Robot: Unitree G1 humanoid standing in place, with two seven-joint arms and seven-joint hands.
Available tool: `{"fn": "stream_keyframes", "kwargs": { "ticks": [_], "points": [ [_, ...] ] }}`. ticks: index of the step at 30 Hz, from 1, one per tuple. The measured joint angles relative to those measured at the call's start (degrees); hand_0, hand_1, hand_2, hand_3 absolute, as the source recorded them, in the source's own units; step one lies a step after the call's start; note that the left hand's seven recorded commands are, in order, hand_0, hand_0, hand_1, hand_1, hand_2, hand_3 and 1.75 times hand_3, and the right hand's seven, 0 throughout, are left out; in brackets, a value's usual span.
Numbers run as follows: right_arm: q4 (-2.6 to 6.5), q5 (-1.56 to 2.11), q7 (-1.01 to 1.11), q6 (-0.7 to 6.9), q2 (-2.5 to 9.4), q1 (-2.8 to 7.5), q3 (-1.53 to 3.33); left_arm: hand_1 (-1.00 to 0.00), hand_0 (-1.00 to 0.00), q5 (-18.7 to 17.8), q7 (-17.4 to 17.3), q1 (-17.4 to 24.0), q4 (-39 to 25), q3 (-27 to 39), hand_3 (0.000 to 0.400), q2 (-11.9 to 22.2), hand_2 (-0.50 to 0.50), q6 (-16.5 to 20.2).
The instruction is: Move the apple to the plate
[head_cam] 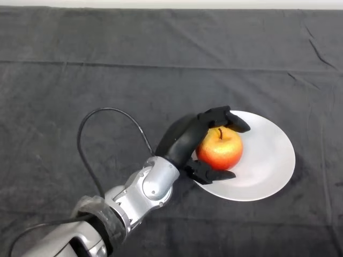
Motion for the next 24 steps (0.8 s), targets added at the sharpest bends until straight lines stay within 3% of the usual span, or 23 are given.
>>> {"fn": "stream_keyframes", "kwargs": {
  "ticks": [1,2,3,4,6,24],
  "points": [
    [0.0,0.0,0.0,0.0,0.0,0.0,0.0,-0.63,-1.0,-0.01,0.0,-0.31,0.27,-0.13,0.4,0.0,-0.19,0.0],
    [0.0,0.0,0.0,0.0,0.0,0.0,0.0,-0.3,-0.75,-0.12,0.03,-0.51,0.37,-0.15,0.3,0.01,-0.23,-0.01],
    [0.0,0.0,0.0,0.0,0.0,0.0,0.0,-0.15,-0.61,-0.14,0.09,-0.61,0.38,-0.15,0.245,0.01,-0.23,-0.04],
    [0.0,0.0,0.0,0.0,0.0,0.0,0.0,0.0,-0.28,-0.18,0.13,-0.67,0.41,-0.18,0.111,0.01,-0.14,-0.08],
    [0.0,0.0,0.0,0.0,0.0,0.0,0.0,0.0,-0.01,-0.3,0.27,-0.91,0.81,-1.01,0.005,0.03,-0.01,-0.12],
    [0.0,0.0,0.04,-0.01,0.0,0.0,0.0,0.0,0.0,-1.98,0.37,-1.04,2.0,-2.14,0.0,0.56,0.0,-1.84]
  ]
}}
